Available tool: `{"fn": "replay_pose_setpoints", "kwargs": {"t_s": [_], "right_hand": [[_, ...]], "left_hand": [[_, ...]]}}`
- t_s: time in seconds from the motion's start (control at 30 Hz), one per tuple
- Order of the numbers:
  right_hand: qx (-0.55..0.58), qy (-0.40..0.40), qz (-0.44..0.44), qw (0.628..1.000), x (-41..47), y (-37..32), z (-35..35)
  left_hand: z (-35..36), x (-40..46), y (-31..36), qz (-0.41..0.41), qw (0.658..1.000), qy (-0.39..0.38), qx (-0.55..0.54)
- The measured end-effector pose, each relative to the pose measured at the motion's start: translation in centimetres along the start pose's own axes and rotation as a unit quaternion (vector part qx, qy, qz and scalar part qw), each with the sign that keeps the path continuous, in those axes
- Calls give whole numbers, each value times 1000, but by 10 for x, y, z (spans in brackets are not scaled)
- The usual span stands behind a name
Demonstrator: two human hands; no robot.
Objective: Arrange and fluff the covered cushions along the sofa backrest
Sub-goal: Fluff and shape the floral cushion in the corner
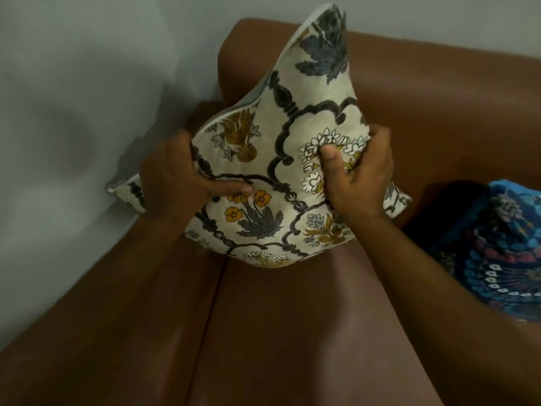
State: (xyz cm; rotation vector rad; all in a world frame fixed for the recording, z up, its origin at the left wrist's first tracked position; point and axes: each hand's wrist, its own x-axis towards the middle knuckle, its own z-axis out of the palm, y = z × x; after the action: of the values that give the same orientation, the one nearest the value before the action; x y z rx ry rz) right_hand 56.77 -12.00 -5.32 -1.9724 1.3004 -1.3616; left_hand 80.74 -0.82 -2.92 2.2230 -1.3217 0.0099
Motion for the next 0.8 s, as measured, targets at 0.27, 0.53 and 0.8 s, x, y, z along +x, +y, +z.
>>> {"fn": "replay_pose_setpoints", "kwargs": {"t_s": [0.27, 0.53, 0.8], "right_hand": [[-96, -127, 41, 986, -9, 4, 10], [-115, -167, 89, 975, -14, 11, 0], [-168, -290, 145, 931, -34, 46, -37]], "left_hand": [[18, -7, -28, -44, 992, -116, -6], [13, -20, -32, 12, 992, -115, 52], [11, -17, -56, 24, 987, -100, 121]]}}
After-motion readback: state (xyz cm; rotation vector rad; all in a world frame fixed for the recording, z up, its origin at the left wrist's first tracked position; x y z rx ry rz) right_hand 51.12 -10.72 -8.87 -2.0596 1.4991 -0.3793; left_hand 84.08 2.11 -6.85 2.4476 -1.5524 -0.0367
